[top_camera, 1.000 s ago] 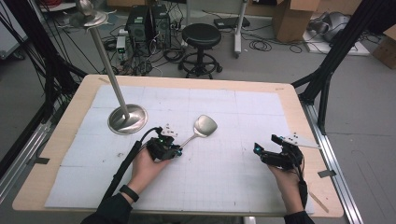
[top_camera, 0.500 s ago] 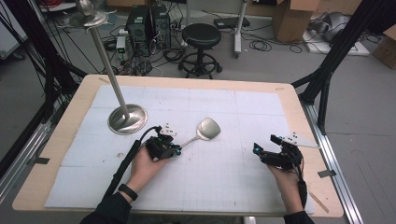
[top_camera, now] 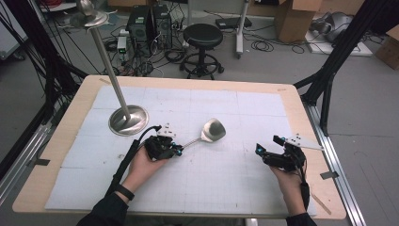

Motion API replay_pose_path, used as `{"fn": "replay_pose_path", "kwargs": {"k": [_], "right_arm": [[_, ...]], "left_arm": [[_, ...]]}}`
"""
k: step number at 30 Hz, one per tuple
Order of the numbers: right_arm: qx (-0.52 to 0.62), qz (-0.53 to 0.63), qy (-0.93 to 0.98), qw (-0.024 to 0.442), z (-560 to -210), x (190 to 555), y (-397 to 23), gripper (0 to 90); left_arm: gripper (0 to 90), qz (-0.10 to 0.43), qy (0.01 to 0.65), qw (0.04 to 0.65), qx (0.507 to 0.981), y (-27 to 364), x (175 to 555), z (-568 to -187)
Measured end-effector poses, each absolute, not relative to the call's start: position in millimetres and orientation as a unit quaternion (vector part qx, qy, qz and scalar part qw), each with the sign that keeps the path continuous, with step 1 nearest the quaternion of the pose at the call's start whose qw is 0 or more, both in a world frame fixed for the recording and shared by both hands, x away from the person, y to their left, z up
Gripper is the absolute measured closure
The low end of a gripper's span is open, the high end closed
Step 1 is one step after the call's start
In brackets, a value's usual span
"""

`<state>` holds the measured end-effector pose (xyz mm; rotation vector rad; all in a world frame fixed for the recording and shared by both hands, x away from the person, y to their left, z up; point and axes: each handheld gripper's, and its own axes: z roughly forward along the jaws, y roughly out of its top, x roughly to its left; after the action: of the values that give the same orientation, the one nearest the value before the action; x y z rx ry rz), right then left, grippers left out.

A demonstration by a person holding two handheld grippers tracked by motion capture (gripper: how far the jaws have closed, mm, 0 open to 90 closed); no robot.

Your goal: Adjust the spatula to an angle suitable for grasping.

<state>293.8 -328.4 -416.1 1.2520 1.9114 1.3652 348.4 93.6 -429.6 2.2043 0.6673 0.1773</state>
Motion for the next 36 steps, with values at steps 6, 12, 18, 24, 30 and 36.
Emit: {"fn": "replay_pose_path", "kwargs": {"k": [6,12,18,24,30,36], "right_arm": [[0.456,0.513,0.685,0.243,-408.6,291.3,-330.9,15.4],[0.454,0.518,0.682,0.245,-404.4,289.2,-331.4,15.4],[0.451,0.530,0.673,0.251,-396.6,286.5,-335.6,15.5],[0.451,0.532,0.672,0.249,-395.8,284.2,-335.9,15.5],[0.449,0.532,0.674,0.247,-396.6,282.7,-335.7,15.6],[0.452,0.531,0.674,0.245,-396.3,280.0,-336.1,15.7]], "left_arm": [[83.9,0.060,0.216,0.407,0.886,82.5,348.9,-422.4],[83.9,0.049,0.155,0.407,0.899,70.9,353.2,-418.4],[83.9,0.043,0.096,0.366,0.924,58.8,358.5,-419.9],[83.9,0.035,0.047,0.352,0.934,57.2,369.0,-423.5],[83.9,0.025,-0.021,0.382,0.923,60.4,375.9,-422.1],[83.8,-0.001,-0.062,0.352,0.934,47.4,377.1,-426.4]]}}
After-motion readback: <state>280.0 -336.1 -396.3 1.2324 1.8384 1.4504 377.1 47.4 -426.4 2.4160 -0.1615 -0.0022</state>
